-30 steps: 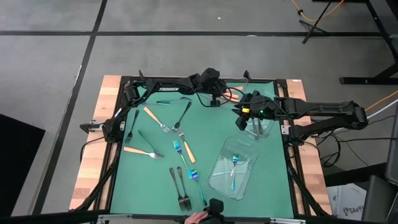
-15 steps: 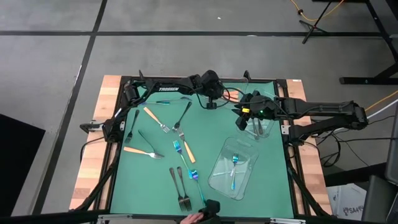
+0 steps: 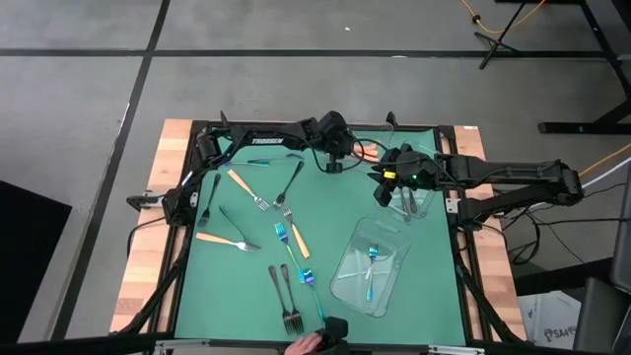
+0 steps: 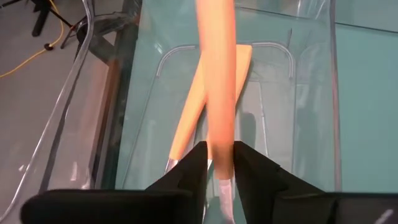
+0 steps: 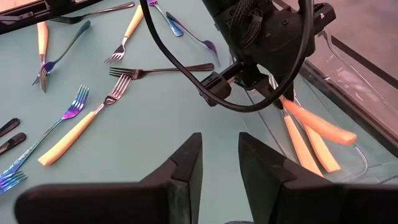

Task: Sort silverware by color (type)
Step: Put the orange fork into the top transparent bin, then put the blue fork into the bottom transparent bin

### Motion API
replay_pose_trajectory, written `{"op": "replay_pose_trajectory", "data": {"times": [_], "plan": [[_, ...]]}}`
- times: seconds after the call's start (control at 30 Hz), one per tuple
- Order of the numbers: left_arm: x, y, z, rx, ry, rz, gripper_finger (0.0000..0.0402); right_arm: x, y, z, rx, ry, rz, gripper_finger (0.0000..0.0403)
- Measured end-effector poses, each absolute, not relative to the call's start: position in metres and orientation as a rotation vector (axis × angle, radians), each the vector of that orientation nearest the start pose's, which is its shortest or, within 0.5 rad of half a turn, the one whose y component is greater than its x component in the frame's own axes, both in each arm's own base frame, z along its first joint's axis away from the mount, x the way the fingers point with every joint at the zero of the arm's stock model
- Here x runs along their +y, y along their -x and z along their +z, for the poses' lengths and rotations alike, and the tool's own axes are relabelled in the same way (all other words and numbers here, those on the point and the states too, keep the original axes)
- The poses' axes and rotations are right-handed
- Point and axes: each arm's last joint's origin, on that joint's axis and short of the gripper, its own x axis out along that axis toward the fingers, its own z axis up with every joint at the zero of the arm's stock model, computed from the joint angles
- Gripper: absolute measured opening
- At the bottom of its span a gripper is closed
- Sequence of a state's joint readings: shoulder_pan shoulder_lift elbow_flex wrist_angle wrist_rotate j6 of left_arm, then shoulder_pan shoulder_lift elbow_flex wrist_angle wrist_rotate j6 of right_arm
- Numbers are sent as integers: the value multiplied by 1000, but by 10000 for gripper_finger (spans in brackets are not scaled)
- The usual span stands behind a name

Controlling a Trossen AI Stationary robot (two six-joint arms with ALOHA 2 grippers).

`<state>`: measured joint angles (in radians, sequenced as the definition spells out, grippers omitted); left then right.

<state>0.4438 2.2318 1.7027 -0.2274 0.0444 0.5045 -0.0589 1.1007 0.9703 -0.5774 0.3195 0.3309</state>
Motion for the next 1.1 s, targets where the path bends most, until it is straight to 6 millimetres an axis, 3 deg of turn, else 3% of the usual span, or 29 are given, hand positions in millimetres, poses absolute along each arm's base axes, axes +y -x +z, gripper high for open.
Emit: {"op": "replay_pose_trajectory", "data": {"times": [0.43,0.9,1.1], "plan": [[211,-447,174,811,-288,186,99,-22,-223,304,638,-221,-475,92],[208,-448,174,816,-298,200,87,-22,-223,304,638,-220,-475,92],[194,-451,188,824,-345,253,75,-22,-223,304,639,-220,-475,92]]}}
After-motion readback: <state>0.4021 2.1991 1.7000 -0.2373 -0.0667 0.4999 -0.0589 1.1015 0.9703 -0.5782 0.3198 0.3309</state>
